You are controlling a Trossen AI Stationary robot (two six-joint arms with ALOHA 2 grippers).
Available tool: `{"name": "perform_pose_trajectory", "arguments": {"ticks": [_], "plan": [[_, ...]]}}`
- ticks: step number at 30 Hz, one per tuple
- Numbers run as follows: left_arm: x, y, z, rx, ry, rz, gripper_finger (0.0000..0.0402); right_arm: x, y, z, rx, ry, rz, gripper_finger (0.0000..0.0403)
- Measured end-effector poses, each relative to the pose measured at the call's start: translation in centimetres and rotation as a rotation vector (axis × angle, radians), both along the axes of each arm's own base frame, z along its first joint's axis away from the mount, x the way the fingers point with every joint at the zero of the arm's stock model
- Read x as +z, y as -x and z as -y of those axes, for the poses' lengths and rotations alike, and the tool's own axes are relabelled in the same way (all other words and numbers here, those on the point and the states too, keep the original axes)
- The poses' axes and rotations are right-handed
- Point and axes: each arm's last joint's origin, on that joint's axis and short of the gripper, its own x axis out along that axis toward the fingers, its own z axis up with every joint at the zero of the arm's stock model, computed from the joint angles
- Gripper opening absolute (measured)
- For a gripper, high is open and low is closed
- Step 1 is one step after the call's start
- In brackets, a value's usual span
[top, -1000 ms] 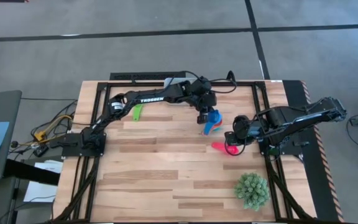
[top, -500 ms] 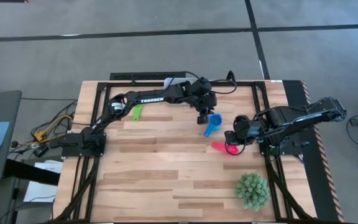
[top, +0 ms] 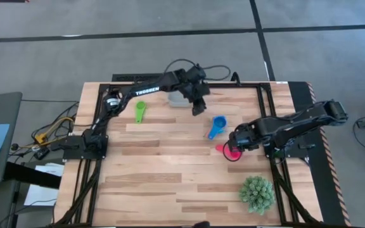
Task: Nest measuring cups in basket
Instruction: Stack the red measuring cup on top of the blue measuring cup
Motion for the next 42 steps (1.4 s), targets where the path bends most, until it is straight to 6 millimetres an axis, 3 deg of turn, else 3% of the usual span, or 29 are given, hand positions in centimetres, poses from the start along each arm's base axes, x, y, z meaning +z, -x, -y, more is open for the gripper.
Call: {"name": "perform_pose_trajectory", "arguments": {"ticks": [6,16,24,33,38,40,42], "plan": [[3.1,2.1,-1.1,0.025,-0.03,0.033,0.0095,-2.0,0.1,0.9,0.045,-0.001,0.02,0.015],[6.1,5.6,-1.7,0.088,-0.058,-0.025,0.0095,-2.6,-0.3,1.9,0.137,-0.029,0.078,0.0128],[4.4,9.4,-2.6,0.177,-0.012,-0.09,0.0094,-3.3,-0.2,2.0,0.217,-0.067,0.06,0.0128],[2.8,13.4,0.0,0.271,-0.01,-0.037,0.0078,-4.8,-0.7,2.0,0.294,-0.094,-0.009,0.0116],[3.0,15.4,1.1,0.316,-0.05,-0.061,0.0072,-4.4,-1.0,2.0,0.384,-0.09,-0.01,0.0058],[3.2,16.0,1.4,0.327,-0.061,-0.063,0.0069,-3.5,-1.3,2.0,0.444,-0.082,0.007,0.0023],[3.6,16.5,1.7,0.328,-0.07,-0.053,0.0067,-2.1,-1.6,2.1,0.509,-0.071,0.019,0.0014]]}}
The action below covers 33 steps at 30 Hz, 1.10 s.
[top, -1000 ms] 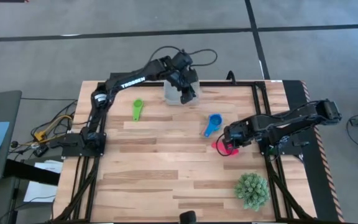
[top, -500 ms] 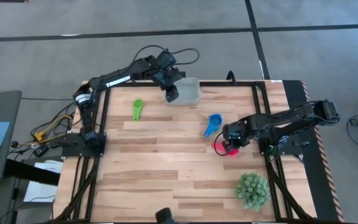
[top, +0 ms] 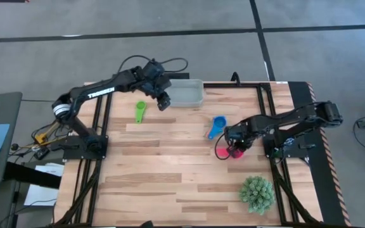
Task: Nest measuring cups in basket
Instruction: Stack the red measuring cup on top of the blue measuring cup
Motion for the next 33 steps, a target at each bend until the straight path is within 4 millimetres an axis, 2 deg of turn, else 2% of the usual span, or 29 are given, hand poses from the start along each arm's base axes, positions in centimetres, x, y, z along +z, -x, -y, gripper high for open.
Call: {"name": "perform_pose_trajectory", "arguments": {"ticks": [6,10,14,17,24,28,33], "plan": [[0.7,0.6,0.3,0.006,-0.031,0.011,0.0062,4.7,-1.3,0.9,0.289,0.054,0.05,0.001],[0.6,0.7,0.3,0.001,-0.032,0.0,0.0061,7.3,-2.8,2.5,0.514,0.156,0.118,0.0008],[0.5,0.8,0.4,-0.002,-0.022,-0.022,0.0061,8.9,-4.2,4.6,0.799,0.302,0.12,0.0009],[0.4,1.0,0.2,-0.001,0.017,-0.017,0.0061,9.0,-5.3,6.7,0.929,0.344,0.087,0.0007],[0.0,1.9,-0.3,0.027,0.055,-0.069,0.0061,7.5,-6.8,11.9,0.993,0.301,0.019,0.0007],[-0.3,2.5,-0.5,0.037,0.074,-0.116,0.0061,6.9,-7.2,13.0,1.016,0.223,0.081,0.0007],[-1.5,3.4,-1.0,0.051,0.114,-0.154,0.0061,6.5,-7.7,13.3,1.058,0.19,0.126,0.0009]]}}
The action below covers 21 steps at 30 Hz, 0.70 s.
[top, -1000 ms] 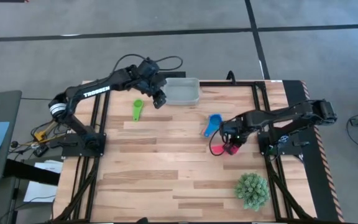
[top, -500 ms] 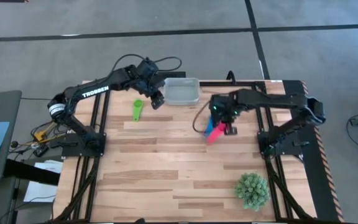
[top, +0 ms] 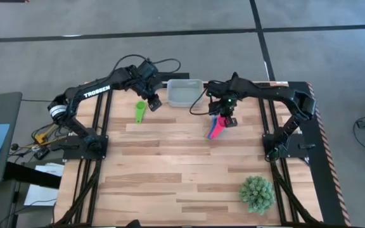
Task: Nest measuring cups in basket
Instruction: Stack the red measuring cup on top of the blue measuring cup
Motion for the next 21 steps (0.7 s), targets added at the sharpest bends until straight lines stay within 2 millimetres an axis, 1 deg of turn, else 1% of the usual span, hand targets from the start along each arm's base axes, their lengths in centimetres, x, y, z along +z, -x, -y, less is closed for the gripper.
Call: {"name": "perform_pose_trajectory", "arguments": {"ticks": [3,6,10,16,19,21], "plan": [[-1.1,0.6,-0.4,0.022,0.039,-0.008,0.0061,-0.3,-0.5,0.2,0.016,0.009,0.019,0.0012],[-2.3,1.2,-0.5,0.053,0.069,-0.046,0.0061,-0.4,-0.5,0.5,0.009,0.013,0.031,0.0019],[-3.2,1.8,-0.6,0.098,0.059,-0.098,0.0061,-1.0,-0.8,0.6,0.007,0.006,0.01,0.0035],[-3.5,2.3,-1.1,0.138,0.034,-0.129,0.0063,-2.3,-1.2,0.6,-0.034,-0.022,-0.05,0.0072],[-3.5,2.7,-1.5,0.15,0.032,-0.129,0.0074,-2.6,-1.4,0.7,-0.083,-0.029,-0.058,0.0096],[-3.5,3.1,-1.9,0.159,0.027,-0.132,0.0083,-2.5,-1.4,0.8,-0.12,-0.028,-0.048,0.0114]]}}
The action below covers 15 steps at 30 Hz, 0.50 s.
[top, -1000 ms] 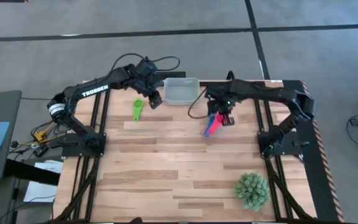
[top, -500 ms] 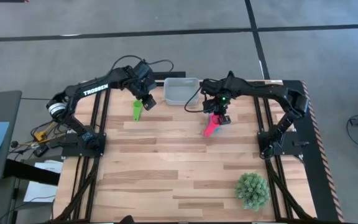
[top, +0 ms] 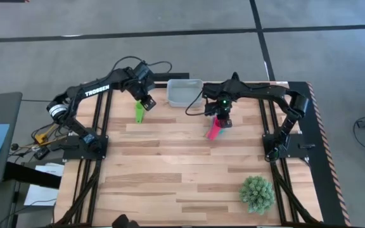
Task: Nest measuring cups in basket
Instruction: Stack the red measuring cup on top of the blue measuring cup, then stack the green measuring cup on top of the red measuring cup
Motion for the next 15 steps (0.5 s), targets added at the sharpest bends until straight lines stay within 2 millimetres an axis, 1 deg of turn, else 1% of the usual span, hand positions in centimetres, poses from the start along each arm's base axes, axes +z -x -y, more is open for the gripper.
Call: {"name": "perform_pose_trajectory", "arguments": {"ticks": [5,8,11,15], "plan": [[0.0,0.9,-1.0,0.037,-0.006,-0.002,0.0107,1.3,0.2,0.2,-0.042,0.034,0.077,0.0158],[-0.1,1.5,-1.6,0.042,-0.015,-0.006,0.0116,2.4,0.5,0.1,-0.077,0.071,0.118,0.0176],[-1.3,2.3,-2.0,0.063,-0.012,0.0,0.012,3.7,0.9,0.1,-0.151,0.091,0.181,0.0185],[-3.5,3.7,-2.6,0.15,0.011,0.009,0.012,5.8,1.6,0.0,-0.314,0.102,0.295,0.0186]]}}
